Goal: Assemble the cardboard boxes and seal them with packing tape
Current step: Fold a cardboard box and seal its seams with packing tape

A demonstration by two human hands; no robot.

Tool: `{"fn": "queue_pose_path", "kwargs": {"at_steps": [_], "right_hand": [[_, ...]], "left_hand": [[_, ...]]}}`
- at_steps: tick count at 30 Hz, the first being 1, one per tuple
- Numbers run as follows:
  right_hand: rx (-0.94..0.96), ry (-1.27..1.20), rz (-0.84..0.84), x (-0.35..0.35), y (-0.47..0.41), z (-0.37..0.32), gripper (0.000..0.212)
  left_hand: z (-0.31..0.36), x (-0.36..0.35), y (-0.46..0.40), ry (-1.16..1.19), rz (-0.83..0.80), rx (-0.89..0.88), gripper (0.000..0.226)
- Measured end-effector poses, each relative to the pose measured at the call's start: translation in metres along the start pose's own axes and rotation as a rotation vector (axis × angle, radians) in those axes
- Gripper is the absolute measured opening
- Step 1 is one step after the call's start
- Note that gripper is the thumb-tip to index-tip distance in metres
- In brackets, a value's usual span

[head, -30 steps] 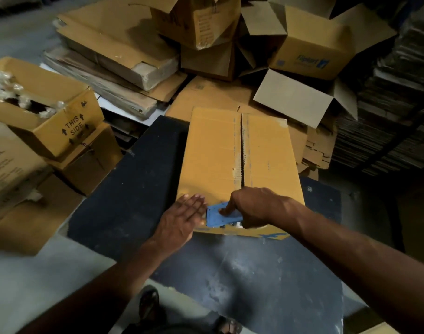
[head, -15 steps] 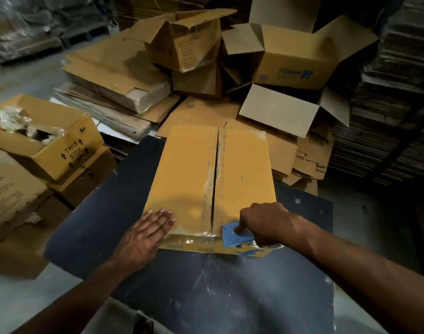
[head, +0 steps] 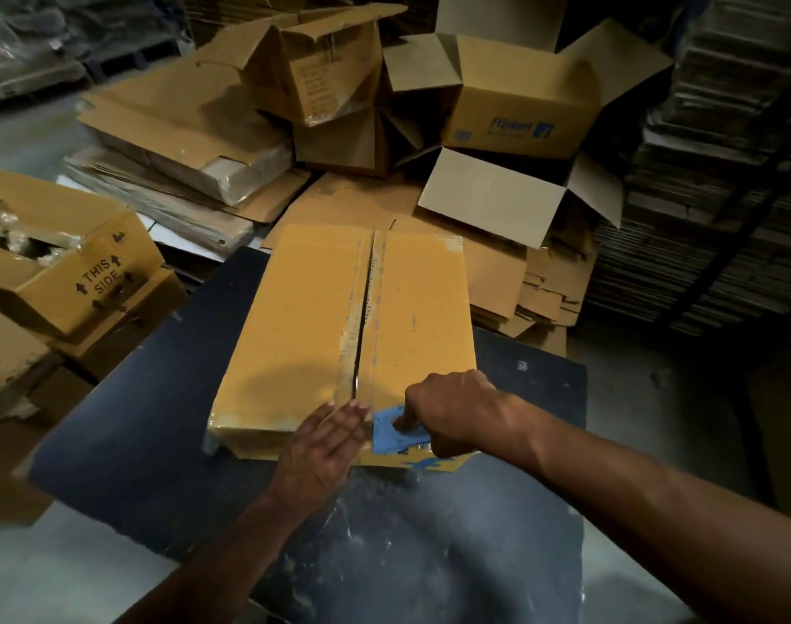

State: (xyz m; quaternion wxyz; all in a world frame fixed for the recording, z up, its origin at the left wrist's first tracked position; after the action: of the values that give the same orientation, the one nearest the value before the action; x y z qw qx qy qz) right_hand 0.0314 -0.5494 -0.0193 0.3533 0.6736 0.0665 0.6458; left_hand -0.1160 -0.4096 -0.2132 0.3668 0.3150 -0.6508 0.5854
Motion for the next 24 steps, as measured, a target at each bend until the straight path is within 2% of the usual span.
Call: {"fn": "queue_pose_path", "kwargs": {"at_steps": [3,7,10,14,19,22,24], "right_hand": [[-0.060,0.003,-0.046,-0.001,0.010,0.026,0.044],[-0.092,0.057,-0.121,-0.018,0.030,0.064,0.049],[-0.080,0.053,-0.087,-0.026,0.029,0.070,0.052],[-0.046,0.035,-0.019,-0.033,0.026,0.069,0.052],[-0.009,0.009,0.027,-0.037,0.034,0.072,0.052],[-0.003,-0.022,0.004,-0.043,0.041,0.082,0.056],[-0.011,-0.068,-0.005,-0.046,0.046,0.089,0.057]], "left_hand": [[0.004,0.004,-0.005,0.008,0.018,0.013,0.037],[0.002,0.004,-0.001,0.012,0.006,0.009,0.044],[0.005,0.006,-0.001,0.023,-0.036,0.023,0.048],[0.024,0.020,-0.017,0.060,-0.043,0.146,0.058],[0.074,-0.007,-0.066,0.066,-0.189,0.060,0.070],[0.072,-0.016,-0.068,0.069,-0.101,-0.002,0.057],[0.066,-0.018,-0.064,0.034,-0.073,-0.073,0.064]]}}
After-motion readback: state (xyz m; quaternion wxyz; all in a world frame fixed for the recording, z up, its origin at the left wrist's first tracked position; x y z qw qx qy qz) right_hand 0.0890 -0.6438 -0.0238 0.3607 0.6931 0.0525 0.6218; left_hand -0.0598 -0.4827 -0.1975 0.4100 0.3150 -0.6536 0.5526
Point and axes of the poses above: each hand's wrist, its own y-axis away from the middle knuckle, its own x-axis out of the back of the hand, z = x × y, the point moved 2 cm from there along -y, towards the middle knuckle, and after that the axes turned 3 degrees about -x, right-handed, at the moved point
